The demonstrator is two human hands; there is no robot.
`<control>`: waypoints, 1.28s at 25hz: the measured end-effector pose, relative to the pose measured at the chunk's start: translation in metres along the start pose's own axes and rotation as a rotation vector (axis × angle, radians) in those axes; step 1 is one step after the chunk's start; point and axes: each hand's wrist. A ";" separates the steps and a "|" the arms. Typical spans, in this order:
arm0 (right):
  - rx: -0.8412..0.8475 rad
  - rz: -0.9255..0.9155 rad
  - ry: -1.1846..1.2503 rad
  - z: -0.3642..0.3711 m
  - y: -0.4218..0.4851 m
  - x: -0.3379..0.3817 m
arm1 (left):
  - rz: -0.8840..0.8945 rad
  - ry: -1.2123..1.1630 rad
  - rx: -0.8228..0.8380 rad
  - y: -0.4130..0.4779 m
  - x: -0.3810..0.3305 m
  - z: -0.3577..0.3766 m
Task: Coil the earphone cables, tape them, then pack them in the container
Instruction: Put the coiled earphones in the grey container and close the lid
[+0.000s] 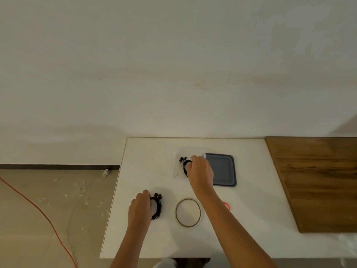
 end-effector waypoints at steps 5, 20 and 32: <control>0.262 0.020 0.725 -0.016 -0.017 -0.009 | 0.031 -0.560 -0.189 0.020 -0.038 -0.034; 0.178 0.204 0.686 -0.022 0.019 -0.018 | 0.137 -0.657 -0.258 0.084 -0.094 -0.039; -0.234 0.094 0.198 -0.012 0.027 -0.037 | 0.129 -0.565 -0.126 0.067 -0.066 -0.012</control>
Point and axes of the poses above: each hand's wrist, its own y-axis towards the middle knuckle, its own z-axis out of the palm, x = y × z, and after that the axes turned 12 degrees about z, right-handed
